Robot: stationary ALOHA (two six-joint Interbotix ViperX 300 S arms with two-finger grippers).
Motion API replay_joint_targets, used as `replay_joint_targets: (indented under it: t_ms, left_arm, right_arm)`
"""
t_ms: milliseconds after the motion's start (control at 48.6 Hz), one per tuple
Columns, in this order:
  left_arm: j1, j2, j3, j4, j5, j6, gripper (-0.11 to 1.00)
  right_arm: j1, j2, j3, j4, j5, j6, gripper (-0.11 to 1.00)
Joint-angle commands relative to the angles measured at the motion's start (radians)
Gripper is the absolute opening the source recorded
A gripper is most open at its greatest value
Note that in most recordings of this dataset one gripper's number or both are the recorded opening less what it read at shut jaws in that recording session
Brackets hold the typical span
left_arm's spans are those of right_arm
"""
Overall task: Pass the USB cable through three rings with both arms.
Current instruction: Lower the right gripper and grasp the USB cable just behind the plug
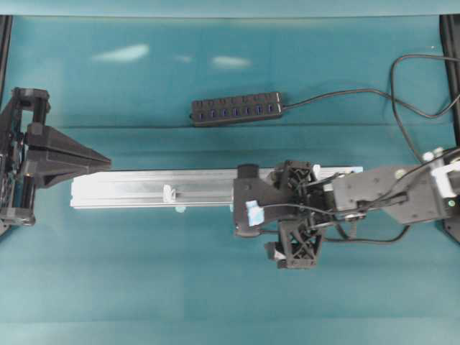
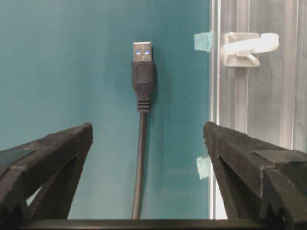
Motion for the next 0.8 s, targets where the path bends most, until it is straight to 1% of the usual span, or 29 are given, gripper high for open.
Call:
replay_joint_targets:
  t_ms: [0,329,412,556,720,782]
  left_arm:
    - [-0.002,0.003,-0.029,0.002,-0.005,0.002,0.02]
    - [-0.002,0.014,-0.029,0.002,-0.003,0.002,0.02]
    - [-0.002,0.017,-0.031,0.002,-0.003,0.002,0.02]
    - [-0.002,0.021,-0.031,0.002,-0.003,0.002,0.02]
    - [-0.002,0.021,-0.031,0.002,-0.003,0.003,0.02]
    - [0.000,0.021,-0.031,0.002,-0.003,0.003,0.02]
  right_arm:
    - [0.000,0.020,-0.020,-0.005,-0.003,0.005,0.70]
    - [-0.006,0.135,-0.066,-0.005,-0.008,0.003,0.69]
    - [-0.006,0.153,-0.071,-0.005,-0.009,0.003,0.67]
    - [-0.008,0.169,-0.067,-0.005,-0.009,0.003,0.62]
    - [-0.008,0.175,-0.064,-0.005,-0.009,0.008,0.52]
    - [-0.009,0.183,-0.064,-0.005,-0.009,0.011,0.46]
